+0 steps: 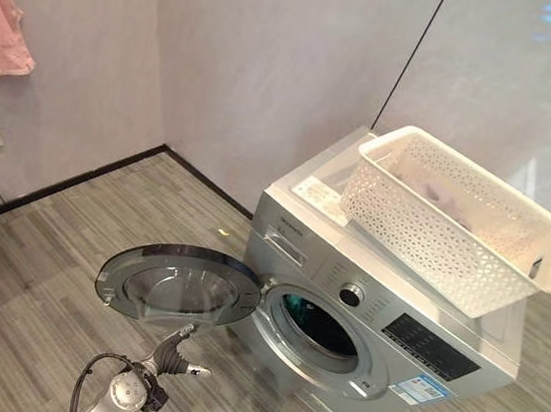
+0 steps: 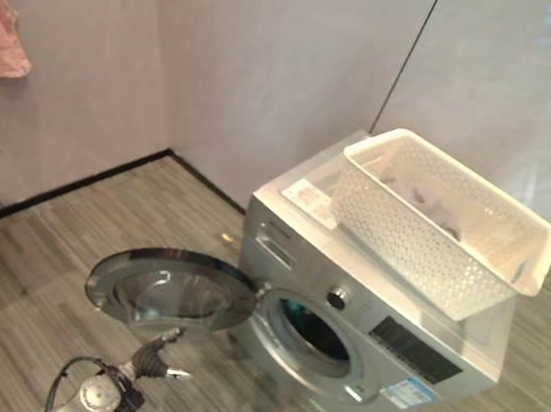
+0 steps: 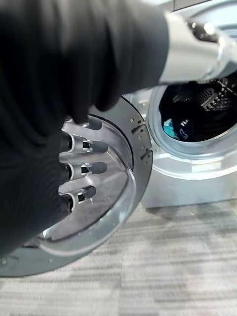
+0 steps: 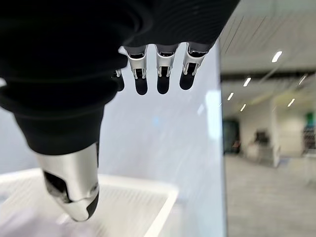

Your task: Grab the laundry basket,head to the washer,open it,put in the laundry and shut it.

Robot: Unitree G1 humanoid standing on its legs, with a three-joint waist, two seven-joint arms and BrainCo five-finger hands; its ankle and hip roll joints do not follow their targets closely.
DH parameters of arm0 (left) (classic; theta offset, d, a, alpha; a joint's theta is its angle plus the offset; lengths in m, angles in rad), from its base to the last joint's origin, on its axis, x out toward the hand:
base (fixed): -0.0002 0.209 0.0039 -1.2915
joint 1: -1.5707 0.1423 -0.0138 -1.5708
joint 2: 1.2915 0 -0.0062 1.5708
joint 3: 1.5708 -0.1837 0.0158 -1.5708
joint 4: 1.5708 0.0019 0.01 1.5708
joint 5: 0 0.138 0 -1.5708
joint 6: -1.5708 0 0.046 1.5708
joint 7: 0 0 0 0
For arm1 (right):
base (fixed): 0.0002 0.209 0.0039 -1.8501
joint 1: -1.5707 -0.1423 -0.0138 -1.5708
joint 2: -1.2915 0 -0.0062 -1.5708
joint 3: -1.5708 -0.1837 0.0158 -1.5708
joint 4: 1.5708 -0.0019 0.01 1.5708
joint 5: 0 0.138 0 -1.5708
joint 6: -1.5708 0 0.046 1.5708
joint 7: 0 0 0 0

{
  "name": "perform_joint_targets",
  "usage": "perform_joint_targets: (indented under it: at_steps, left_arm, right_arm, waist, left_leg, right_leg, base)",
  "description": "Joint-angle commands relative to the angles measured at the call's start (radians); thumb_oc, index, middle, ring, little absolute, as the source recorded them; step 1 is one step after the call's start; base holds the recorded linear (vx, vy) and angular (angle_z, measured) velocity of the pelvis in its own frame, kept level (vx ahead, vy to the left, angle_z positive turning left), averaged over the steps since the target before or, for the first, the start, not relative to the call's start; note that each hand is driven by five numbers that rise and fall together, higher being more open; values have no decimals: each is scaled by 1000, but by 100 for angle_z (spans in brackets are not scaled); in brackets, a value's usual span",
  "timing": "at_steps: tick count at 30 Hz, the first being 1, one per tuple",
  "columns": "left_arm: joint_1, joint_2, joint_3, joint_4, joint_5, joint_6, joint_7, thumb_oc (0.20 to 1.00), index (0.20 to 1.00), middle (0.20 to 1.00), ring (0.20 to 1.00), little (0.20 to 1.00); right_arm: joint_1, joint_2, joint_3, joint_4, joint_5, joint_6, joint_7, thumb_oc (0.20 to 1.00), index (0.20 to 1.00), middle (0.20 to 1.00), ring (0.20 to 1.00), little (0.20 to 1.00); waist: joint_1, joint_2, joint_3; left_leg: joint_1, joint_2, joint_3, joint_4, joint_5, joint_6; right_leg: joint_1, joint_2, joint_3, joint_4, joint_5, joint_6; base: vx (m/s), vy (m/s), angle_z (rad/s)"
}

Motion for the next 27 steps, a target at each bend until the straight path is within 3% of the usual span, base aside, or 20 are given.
perform_joint_targets:
  at_steps: [1, 8, 15, 21, 27]
  left_arm:
    - [-111, -17, -53, 2, -41, -30, -11, 1000, 1000, 1000, 1000, 1000]
    - [-121, -14, -72, 18, -94, -31, 2, 1000, 1000, 1000, 1000, 1000]
    - [-138, -31, -79, 34, -131, -34, 16, 1000, 1000, 1000, 1000, 1000]
    - [-138, -36, -88, 25, -163, -33, 22, 1000, 1000, 1000, 1000, 1000]
    - [-127, -48, -83, 28, -162, -27, 15, 1000, 1000, 1000, 1000, 1000]
  right_arm:
    - [-271, -76, 87, 143, 66, 2, 7, 1000, 1000, 1000, 1000, 1000]
    - [-691, -70, 474, 284, 105, -9, 5, 1000, 1000, 1000, 1000, 1000]
    - [-973, -35, 739, 336, 130, -15, 3, 1000, 1000, 1000, 1000, 1000]
    - [-1125, 33, 892, 371, 163, -25, 17, 1000, 1000, 1000, 1000, 1000]
    - [-1051, 16, 892, 298, 169, -23, 64, 1000, 1000, 1000, 1000, 1000]
  waist:
    - [72, 25, 46]
    - [88, 37, 61]
    - [85, 46, 64]
    - [97, 49, 73]
    - [92, 54, 79]
  left_leg:
    - [88, 128, -18, 13, -96, -29]
    - [46, 146, -43, 13, -63, -46]
    - [12, 169, -58, 13, -31, -65]
    - [-10, 197, -77, 13, 2, -80]
    - [-22, 213, -92, 13, 17, -87]
  right_leg:
    - [-27, -54, -37, 9, -1, 70]
    - [-35, -37, -56, 9, -23, 54]
    - [-43, -14, -75, 9, -42, 36]
    - [-45, 19, -92, 9, -62, 19]
    - [-42, 38, -103, 9, -75, 8]
  base:
    - [12, -71, 5]
    - [5, -71, 10]
    - [4, -78, 10]
    - [23, -95, 12]
    - [16, -60, 6]
